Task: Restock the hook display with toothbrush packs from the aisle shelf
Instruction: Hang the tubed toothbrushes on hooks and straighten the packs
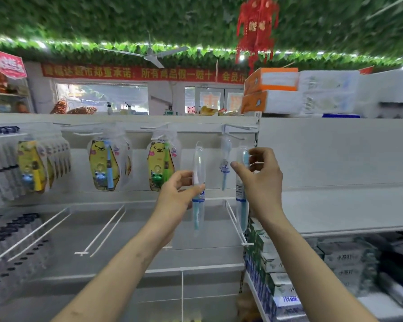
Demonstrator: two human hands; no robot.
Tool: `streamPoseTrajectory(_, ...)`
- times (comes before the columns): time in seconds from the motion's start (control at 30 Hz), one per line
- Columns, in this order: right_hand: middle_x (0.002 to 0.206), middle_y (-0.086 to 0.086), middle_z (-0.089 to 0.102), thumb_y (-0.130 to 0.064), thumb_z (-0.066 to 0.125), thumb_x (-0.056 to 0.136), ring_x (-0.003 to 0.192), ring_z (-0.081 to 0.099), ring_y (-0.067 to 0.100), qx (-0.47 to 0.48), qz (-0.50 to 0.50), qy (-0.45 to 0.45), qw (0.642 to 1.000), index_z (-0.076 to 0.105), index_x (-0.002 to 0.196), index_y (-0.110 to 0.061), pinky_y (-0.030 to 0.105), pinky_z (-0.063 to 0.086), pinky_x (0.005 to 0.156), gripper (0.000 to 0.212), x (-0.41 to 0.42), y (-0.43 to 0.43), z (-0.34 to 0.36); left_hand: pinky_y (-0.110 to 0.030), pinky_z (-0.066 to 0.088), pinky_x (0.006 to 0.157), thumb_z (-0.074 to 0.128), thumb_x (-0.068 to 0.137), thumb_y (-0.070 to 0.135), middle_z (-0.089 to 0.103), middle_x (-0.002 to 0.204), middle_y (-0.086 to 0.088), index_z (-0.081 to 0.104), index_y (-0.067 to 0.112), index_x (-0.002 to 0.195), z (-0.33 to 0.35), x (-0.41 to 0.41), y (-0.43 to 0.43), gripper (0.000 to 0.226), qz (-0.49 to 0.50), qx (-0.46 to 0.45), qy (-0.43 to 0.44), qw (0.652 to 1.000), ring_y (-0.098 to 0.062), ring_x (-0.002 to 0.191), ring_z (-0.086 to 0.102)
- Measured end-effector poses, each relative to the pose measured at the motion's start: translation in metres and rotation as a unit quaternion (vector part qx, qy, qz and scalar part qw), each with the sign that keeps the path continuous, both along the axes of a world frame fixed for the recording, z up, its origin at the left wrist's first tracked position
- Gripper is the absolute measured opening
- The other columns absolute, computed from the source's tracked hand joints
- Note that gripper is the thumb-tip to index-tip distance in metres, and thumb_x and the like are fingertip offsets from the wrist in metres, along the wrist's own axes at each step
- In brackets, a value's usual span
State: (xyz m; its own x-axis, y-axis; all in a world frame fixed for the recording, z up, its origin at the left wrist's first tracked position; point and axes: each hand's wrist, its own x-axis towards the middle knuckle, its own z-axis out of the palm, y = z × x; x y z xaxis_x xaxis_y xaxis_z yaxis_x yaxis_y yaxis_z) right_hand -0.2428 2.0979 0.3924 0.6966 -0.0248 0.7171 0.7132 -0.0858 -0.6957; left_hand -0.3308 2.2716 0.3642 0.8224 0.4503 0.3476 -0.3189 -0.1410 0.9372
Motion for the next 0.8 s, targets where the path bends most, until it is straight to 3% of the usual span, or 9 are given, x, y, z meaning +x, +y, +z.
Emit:
streamPoseTrajectory(0.27,0.106,-0.003,0.064,-0.033,0.084,0.086,0.087,0.063,0.011,0.02,-0.029,-0.005,0.999,0.059,0.112,-0.024,0.024,0.053,0.073,0.037,0.027,0.007,0.002,-0.045,0.063,0.091,0.077,0.094,0.015,0.075,0.114,-0.002,0.07,0.022,0.119,-0.001,0.004,0.015,0.027,-0.005,-0.025,0.002,1.0,-0.022,0.101,0.075)
streamPoseTrajectory(0.5,0.108,-0.004,0.063,-0.031,0.083,0.088,0.089,0.062,0.007,0.012,-0.025,0.014,1.0,0.061,0.116,-0.02,0.008,0.046,0.064,0.037,0.068,0.025,-0.001,-0.044,0.063,0.091,0.076,0.094,0.016,0.074,0.114,-0.002,0.069,0.021,0.118,-0.003,0.017,0.015,0.026,0.002,-0.024,0.005,1.0,-0.02,0.1,0.076)
streamPoseTrajectory(0.57,0.108,-0.005,0.064,-0.031,0.083,0.088,0.091,0.064,0.01,0.005,-0.017,0.029,0.999,0.062,0.114,-0.022,0.014,0.049,0.069,0.035,0.089,0.036,-0.002,-0.043,0.064,0.09,0.076,0.094,0.015,0.074,0.114,-0.003,0.068,0.021,0.118,-0.004,0.021,0.012,0.026,0.004,-0.028,0.006,1.0,-0.021,0.1,0.075)
streamPoseTrajectory(0.63,0.106,-0.003,0.065,-0.032,0.084,0.086,0.091,0.065,0.014,-0.006,-0.014,0.048,0.999,0.062,0.108,-0.024,0.029,0.056,0.077,0.032,0.111,0.048,-0.003,-0.043,0.064,0.09,0.076,0.094,0.015,0.074,0.115,-0.003,0.068,0.022,0.117,-0.006,0.024,0.011,0.026,0.008,-0.023,0.009,1.0,-0.021,0.101,0.075)
streamPoseTrajectory(0.7,0.104,-0.003,0.065,-0.033,0.084,0.086,0.089,0.065,0.015,-0.013,-0.013,0.066,0.998,0.062,0.104,-0.023,0.033,0.057,0.076,0.031,0.129,0.06,0.0,-0.044,0.063,0.091,0.077,0.094,0.016,0.074,0.115,-0.002,0.068,0.024,0.117,-0.007,0.025,0.013,0.026,0.017,-0.015,0.015,1.0,-0.021,0.102,0.075)
streamPoseTrajectory(0.8,0.107,0.0,0.064,-0.031,0.082,0.089,0.084,0.064,0.013,-0.014,-0.001,0.088,0.996,0.062,0.105,-0.018,0.014,0.046,0.057,0.029,0.145,0.073,0.004,-0.048,0.063,0.093,0.078,0.093,0.018,0.073,0.115,-0.001,0.068,0.025,0.118,-0.009,0.023,0.019,0.028,0.038,-0.004,0.022,0.999,-0.022,0.104,0.074)
